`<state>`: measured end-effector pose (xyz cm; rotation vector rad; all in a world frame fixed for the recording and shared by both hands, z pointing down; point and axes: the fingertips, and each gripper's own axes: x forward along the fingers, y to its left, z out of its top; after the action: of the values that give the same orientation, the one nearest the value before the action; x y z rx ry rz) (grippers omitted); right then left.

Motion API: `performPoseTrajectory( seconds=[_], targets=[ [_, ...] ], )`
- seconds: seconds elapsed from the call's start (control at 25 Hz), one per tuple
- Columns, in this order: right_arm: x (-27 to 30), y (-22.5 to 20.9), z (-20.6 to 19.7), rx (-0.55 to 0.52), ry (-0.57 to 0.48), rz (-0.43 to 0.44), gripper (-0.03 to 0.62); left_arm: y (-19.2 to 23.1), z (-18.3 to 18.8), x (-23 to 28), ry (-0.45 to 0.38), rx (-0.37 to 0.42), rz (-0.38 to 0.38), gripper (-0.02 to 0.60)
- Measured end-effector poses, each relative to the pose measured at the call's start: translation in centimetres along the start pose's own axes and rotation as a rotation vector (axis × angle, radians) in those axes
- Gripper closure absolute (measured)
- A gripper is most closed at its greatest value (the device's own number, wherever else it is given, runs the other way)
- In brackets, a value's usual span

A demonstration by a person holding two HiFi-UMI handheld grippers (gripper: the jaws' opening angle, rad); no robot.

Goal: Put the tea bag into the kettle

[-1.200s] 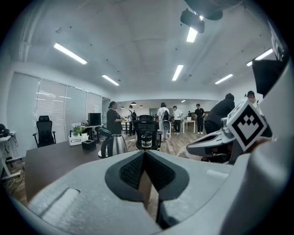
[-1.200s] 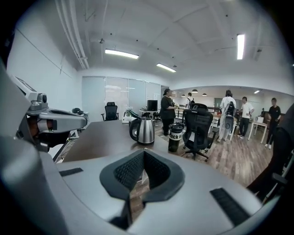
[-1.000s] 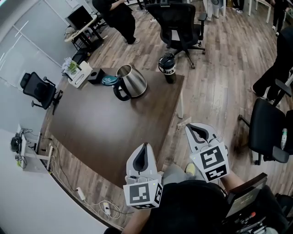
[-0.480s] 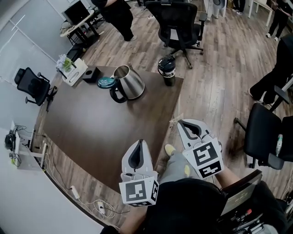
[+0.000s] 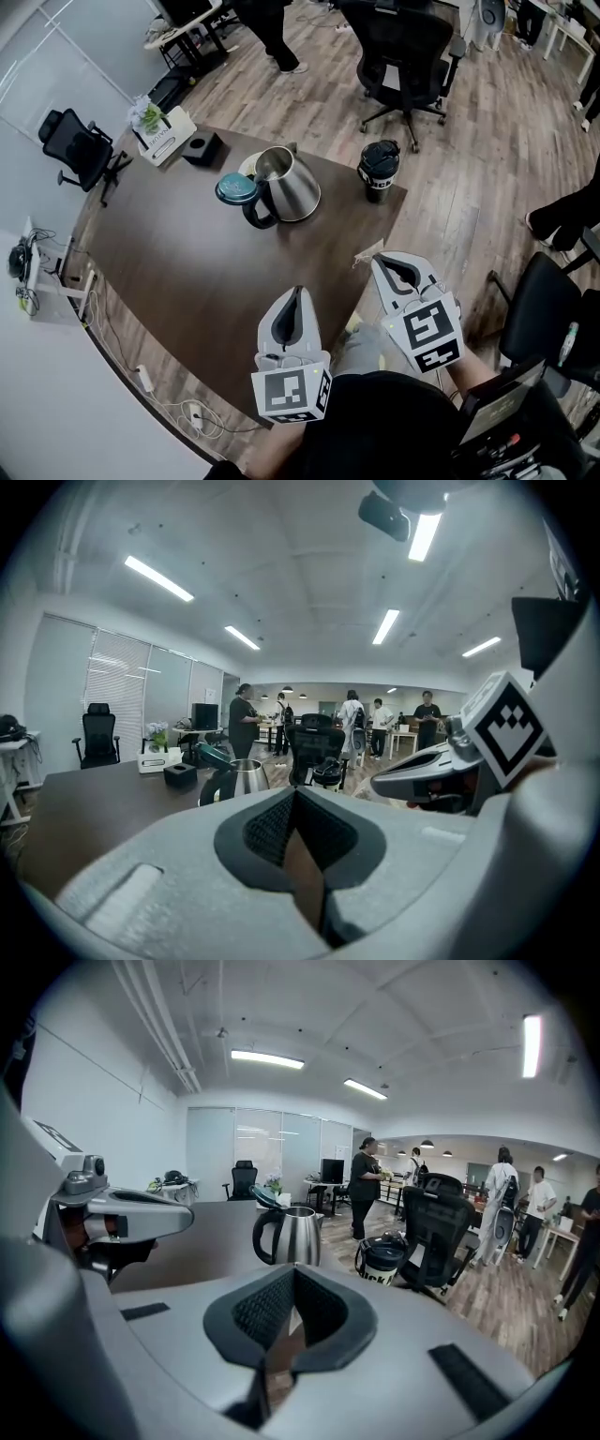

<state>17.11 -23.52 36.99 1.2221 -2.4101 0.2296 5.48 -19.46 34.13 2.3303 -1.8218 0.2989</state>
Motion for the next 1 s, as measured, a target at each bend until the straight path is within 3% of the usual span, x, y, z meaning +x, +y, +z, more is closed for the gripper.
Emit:
performPoseTrajectory(
  seconds=[1.0],
  targets=[
    [9.3, -2.1, 6.9, -0.053, 0.025, 0.101, 0.585, 5.9, 2.4, 9.2, -0.019, -0.081, 0.03, 0.577]
  ],
)
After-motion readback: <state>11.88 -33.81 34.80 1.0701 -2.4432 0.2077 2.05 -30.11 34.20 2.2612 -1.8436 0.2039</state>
